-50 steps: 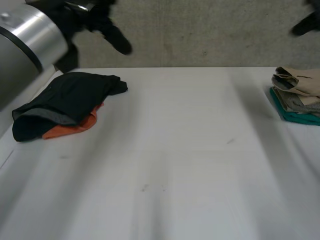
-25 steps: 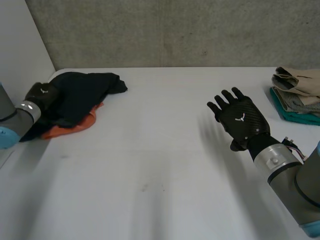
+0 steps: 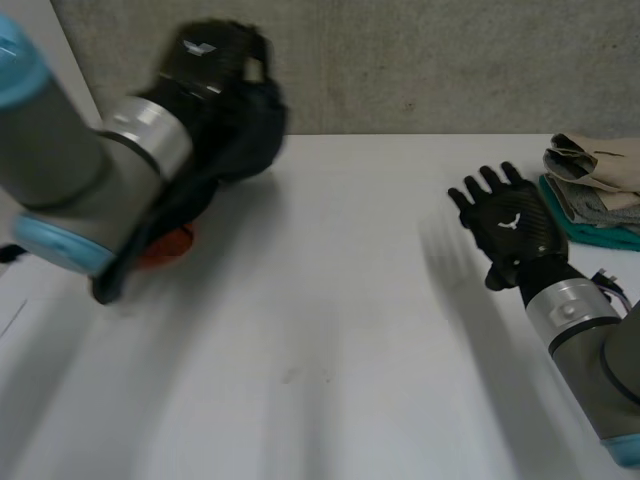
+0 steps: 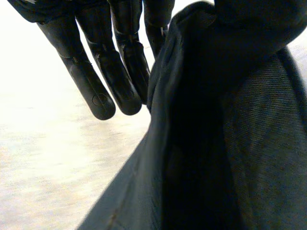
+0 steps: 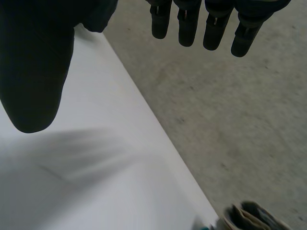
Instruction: Fold the laundry.
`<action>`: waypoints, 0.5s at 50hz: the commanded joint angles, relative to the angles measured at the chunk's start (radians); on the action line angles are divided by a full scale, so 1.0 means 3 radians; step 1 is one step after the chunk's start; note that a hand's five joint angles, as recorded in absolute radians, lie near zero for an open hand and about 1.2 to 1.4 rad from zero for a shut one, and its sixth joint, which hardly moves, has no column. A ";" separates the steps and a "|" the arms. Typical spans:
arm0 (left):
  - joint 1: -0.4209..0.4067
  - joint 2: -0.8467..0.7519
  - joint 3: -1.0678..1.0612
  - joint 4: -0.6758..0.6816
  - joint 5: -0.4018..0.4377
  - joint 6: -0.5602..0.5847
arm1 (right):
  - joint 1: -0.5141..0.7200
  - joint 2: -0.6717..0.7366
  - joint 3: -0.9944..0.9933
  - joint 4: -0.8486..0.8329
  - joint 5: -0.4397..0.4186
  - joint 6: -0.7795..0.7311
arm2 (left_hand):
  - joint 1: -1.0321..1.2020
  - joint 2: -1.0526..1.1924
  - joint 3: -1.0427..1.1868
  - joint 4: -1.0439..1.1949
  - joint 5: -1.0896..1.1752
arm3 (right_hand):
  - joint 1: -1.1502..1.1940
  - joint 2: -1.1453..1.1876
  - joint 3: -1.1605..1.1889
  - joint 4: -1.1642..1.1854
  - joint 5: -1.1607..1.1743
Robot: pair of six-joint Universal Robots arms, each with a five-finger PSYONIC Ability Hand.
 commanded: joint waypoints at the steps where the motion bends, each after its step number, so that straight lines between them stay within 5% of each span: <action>1: -0.0861 -0.0834 0.0201 -0.0009 -0.0032 -0.0171 | -0.0180 -0.0113 -0.0045 -0.0005 0.0316 0.0232 | 0.1643 0.0674 0.0791 0.0652 0.0702 | -0.0184 -0.0135 -0.0129 -0.0153 -0.0160; 7: -0.1281 -0.1316 0.0360 -0.0086 -0.0006 -0.0212 | -0.0385 -0.0108 -0.0101 0.0016 0.0358 0.0596 | 0.1373 0.0404 0.0521 0.0382 0.0432 | -0.0184 -0.0135 -0.0129 -0.0153 -0.0160; 10: -0.1327 -0.1265 0.0355 -0.0091 -0.0011 -0.0217 | -0.0436 -0.0108 -0.0112 0.0026 0.0353 0.0668 | -0.1543 -0.2512 -0.2394 -0.2534 -0.2484 | -0.0184 -0.0135 -0.0129 -0.0153 -0.0160; 11: -0.1327 -0.1199 0.0355 -0.0091 -0.0026 -0.0217 | -0.0452 -0.0113 -0.0122 0.0041 0.0348 0.0683 | -0.1876 -0.2845 -0.2727 -0.2866 -0.2817 | -0.0184 -0.0135 -0.0129 -0.0153 -0.0160; 16: -0.1215 -0.0729 0.0212 -0.0107 -0.0052 -0.0176 | -0.0436 -0.0113 -0.0142 0.0195 0.0348 0.0688 | -0.2221 -0.3190 -0.3073 -0.3212 -0.3162 | -0.0184 -0.0135 -0.0129 -0.0153 -0.0160; 25: -0.0500 0.0090 -0.0473 -0.0158 -0.0016 -0.0017 | -0.0141 -0.0108 -0.0239 0.0986 0.0337 0.0775 | -0.2271 -0.3239 -0.3122 -0.3261 -0.3211 | -0.0184 -0.0135 -0.0129 -0.0153 -0.0160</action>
